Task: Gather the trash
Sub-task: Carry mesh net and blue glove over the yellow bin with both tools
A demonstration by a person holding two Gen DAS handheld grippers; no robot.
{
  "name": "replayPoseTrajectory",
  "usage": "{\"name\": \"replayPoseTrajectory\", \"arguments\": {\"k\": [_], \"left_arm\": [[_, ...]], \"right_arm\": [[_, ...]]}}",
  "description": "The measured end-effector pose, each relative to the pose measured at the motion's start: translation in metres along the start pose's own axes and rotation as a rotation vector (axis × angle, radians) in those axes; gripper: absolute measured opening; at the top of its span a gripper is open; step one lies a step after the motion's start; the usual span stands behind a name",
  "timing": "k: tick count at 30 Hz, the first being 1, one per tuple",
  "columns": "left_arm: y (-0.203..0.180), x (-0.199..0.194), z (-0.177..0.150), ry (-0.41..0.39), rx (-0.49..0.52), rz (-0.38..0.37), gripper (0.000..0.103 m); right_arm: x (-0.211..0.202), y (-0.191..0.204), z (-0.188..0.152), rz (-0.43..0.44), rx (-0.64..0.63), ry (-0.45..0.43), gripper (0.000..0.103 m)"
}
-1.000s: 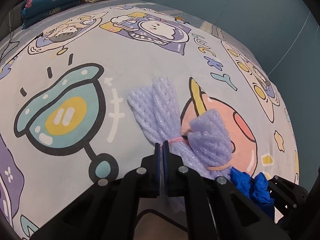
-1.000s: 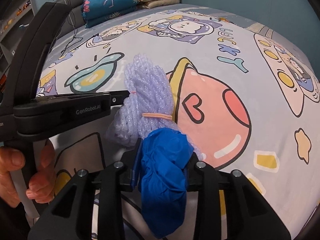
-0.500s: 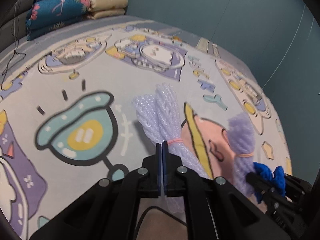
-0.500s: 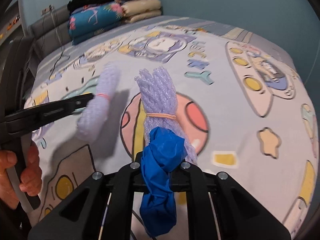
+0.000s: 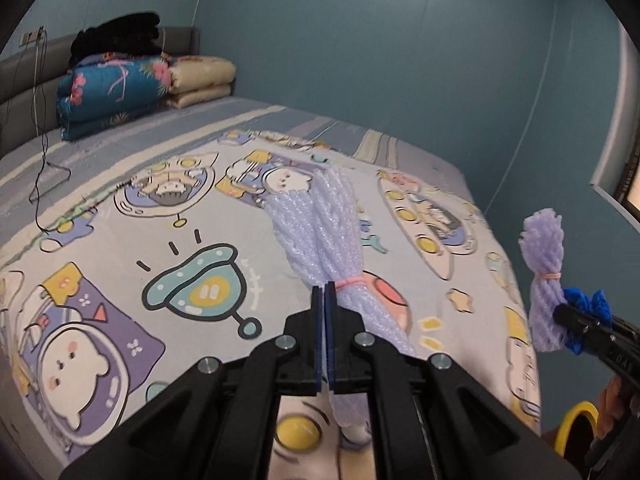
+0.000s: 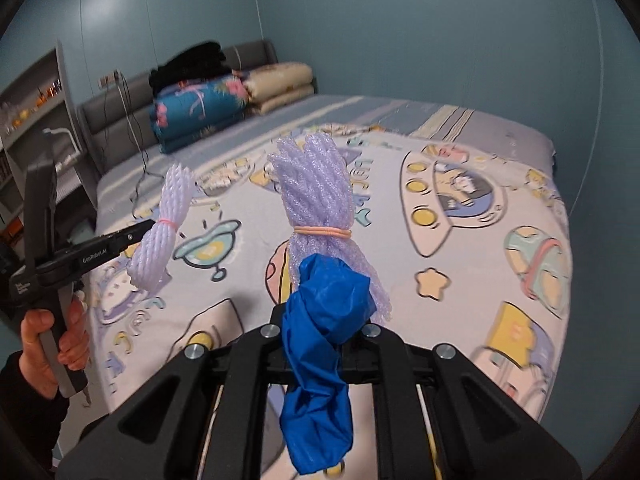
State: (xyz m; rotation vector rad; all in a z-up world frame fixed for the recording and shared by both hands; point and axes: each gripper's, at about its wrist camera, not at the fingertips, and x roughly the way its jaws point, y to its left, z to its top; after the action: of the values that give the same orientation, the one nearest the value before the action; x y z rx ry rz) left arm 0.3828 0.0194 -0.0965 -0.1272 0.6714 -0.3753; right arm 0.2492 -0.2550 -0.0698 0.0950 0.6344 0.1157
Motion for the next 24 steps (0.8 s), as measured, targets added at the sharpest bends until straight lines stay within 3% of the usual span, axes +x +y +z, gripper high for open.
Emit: {"name": "replayPoseTrajectory", "arguments": {"k": [5,12,24], "left_arm": [[-0.039,-0.043,-0.015,-0.021,0.059,-0.052,0.001],[-0.119,-0.074,-0.049,-0.002,0.147,-0.193,0.001],[-0.241,-0.122,-0.104,0.053,0.308,-0.337,0.001]], "right_arm": [[-0.071,-0.016,-0.022,-0.026,0.039,-0.049,0.008],[-0.156,-0.050,-0.064,-0.126,0.113,-0.109,0.008],[-0.255,-0.087,-0.131,-0.236,0.216,-0.193,0.008]]}}
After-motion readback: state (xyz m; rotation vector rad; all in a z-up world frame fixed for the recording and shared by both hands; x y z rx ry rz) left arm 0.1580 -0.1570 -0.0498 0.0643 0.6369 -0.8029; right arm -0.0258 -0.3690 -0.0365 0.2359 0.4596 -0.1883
